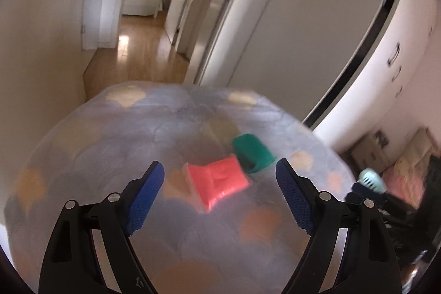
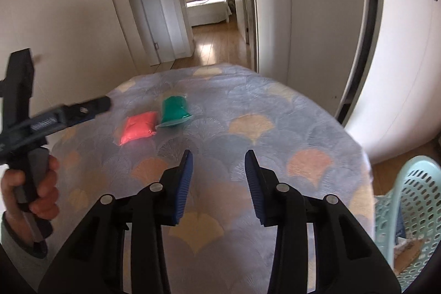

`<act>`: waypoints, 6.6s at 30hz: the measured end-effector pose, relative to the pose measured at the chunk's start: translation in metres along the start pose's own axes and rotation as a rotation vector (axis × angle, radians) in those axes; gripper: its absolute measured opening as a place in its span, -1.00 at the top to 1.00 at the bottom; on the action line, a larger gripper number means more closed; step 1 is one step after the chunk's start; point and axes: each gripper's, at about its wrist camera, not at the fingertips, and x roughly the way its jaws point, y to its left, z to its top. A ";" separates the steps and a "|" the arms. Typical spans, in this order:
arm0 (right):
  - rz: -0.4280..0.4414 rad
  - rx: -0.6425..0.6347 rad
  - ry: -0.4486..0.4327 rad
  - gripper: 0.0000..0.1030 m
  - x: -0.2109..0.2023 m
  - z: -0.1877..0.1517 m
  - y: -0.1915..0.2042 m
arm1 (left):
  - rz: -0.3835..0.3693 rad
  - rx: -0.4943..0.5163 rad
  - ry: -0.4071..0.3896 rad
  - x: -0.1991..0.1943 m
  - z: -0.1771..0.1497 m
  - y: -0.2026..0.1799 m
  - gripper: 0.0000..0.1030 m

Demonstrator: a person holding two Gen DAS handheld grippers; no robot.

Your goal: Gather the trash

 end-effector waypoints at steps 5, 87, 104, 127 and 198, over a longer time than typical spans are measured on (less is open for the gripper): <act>0.032 0.031 0.016 0.30 0.016 -0.002 -0.013 | -0.093 0.103 0.036 0.025 -0.003 0.000 -0.58; -0.082 0.173 -0.108 0.27 -0.116 -0.071 -0.094 | -0.021 0.205 -0.009 -0.036 -0.108 -0.155 -0.09; -0.349 0.402 -0.224 0.27 -0.215 -0.111 -0.237 | -0.185 0.497 0.011 0.000 -0.122 -0.335 -0.09; -0.432 0.553 -0.126 -0.02 -0.187 -0.126 -0.308 | -0.278 0.522 0.147 0.083 -0.130 -0.400 -0.58; -0.495 0.246 -0.430 -0.51 -0.187 -0.164 -0.118 | 0.051 0.264 -0.360 -0.064 -0.168 -0.205 -0.86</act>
